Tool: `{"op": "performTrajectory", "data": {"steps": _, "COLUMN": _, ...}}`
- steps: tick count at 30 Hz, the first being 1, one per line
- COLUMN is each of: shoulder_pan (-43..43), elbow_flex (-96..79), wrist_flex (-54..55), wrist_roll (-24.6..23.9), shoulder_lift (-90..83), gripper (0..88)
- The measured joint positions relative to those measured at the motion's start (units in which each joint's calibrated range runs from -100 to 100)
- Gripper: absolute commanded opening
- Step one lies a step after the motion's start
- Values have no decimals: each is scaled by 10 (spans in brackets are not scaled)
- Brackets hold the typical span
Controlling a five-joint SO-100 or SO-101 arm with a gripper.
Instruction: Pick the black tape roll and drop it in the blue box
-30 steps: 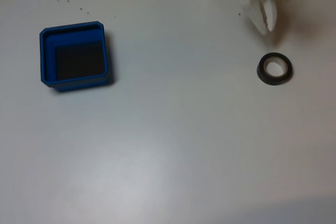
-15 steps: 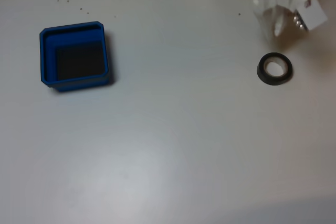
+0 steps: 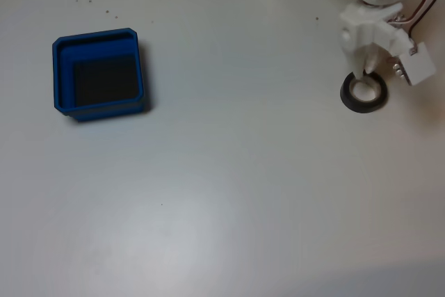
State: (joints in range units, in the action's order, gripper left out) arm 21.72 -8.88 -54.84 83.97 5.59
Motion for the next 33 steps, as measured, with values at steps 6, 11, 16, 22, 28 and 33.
{"op": "performTrajectory", "data": {"steps": 6, "shoulder_pan": -26, "elbow_flex": 1, "wrist_flex": 0, "wrist_roll": 1, "shoulder_lift": 0, "gripper": 16}}
{"op": "performTrajectory", "data": {"steps": 11, "shoulder_pan": -57, "elbow_flex": 1, "wrist_flex": 0, "wrist_roll": -3, "shoulder_lift": 0, "gripper": 16}}
{"op": "performTrajectory", "data": {"steps": 16, "shoulder_pan": -68, "elbow_flex": 1, "wrist_flex": 0, "wrist_roll": -3, "shoulder_lift": 0, "gripper": 16}}
{"op": "performTrajectory", "data": {"steps": 22, "shoulder_pan": -50, "elbow_flex": 1, "wrist_flex": 0, "wrist_roll": -3, "shoulder_lift": 0, "gripper": 16}}
{"op": "performTrajectory", "data": {"steps": 28, "shoulder_pan": -11, "elbow_flex": 1, "wrist_flex": 0, "wrist_roll": -3, "shoulder_lift": 0, "gripper": 23}}
{"op": "performTrajectory", "data": {"steps": 33, "shoulder_pan": -6, "elbow_flex": 2, "wrist_flex": 0, "wrist_roll": -3, "shoulder_lift": 19, "gripper": 35}}
